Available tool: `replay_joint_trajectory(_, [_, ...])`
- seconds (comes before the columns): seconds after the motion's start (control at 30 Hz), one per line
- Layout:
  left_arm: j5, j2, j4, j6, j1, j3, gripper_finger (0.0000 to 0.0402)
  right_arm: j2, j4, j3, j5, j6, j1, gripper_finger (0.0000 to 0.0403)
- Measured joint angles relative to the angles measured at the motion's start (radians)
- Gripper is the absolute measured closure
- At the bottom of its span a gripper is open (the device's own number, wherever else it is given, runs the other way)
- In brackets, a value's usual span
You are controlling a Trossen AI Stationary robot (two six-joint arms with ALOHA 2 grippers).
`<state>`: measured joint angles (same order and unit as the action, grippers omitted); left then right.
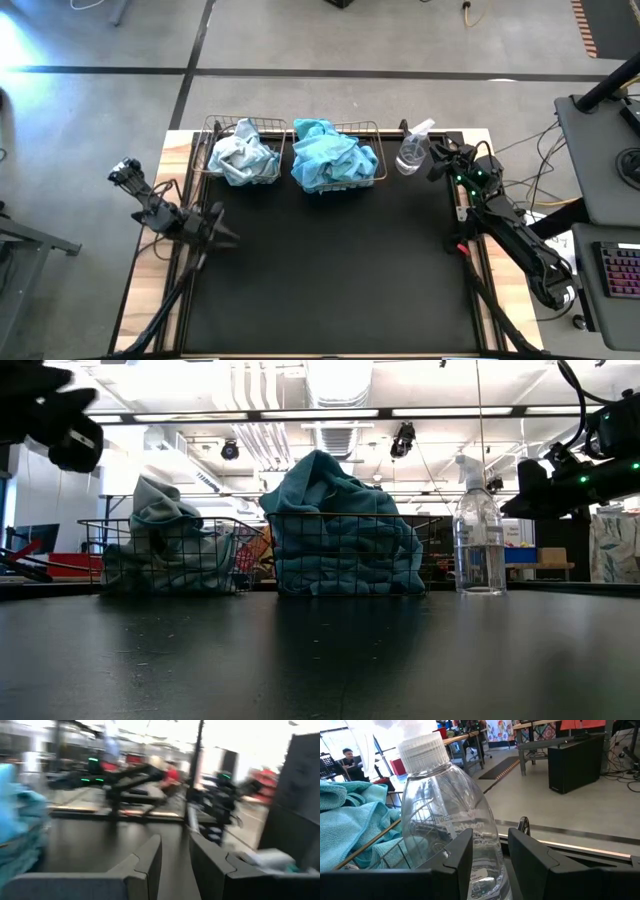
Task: Sort microfiber towel by color & place in baskets
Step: Return to Home Position
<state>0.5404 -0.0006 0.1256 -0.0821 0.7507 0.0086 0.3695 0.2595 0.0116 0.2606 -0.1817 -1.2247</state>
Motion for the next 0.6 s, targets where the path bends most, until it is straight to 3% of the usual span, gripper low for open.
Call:
replay_joint_trajectory(0.1, [0.034, 0.0, 0.008, 0.005, -0.008, 0.0, 0.0318, 0.0, 0.0, 0.0, 0.0, 0.0, 0.0, 0.0284])
replay_joint_trajectory(0.3, [-0.121, 0.0, 0.023, 0.074, -0.018, 0.0, 0.0318, 0.0, 0.0, 0.0, 0.0, 0.0, 0.0, 0.0284])
replay_joint_trajectory(0.6, [-0.124, 0.006, 0.014, 0.093, -0.108, 0.0, 0.0318, 0.0, 0.0, 0.0, 0.0, -0.001, 0.0, 0.0284])
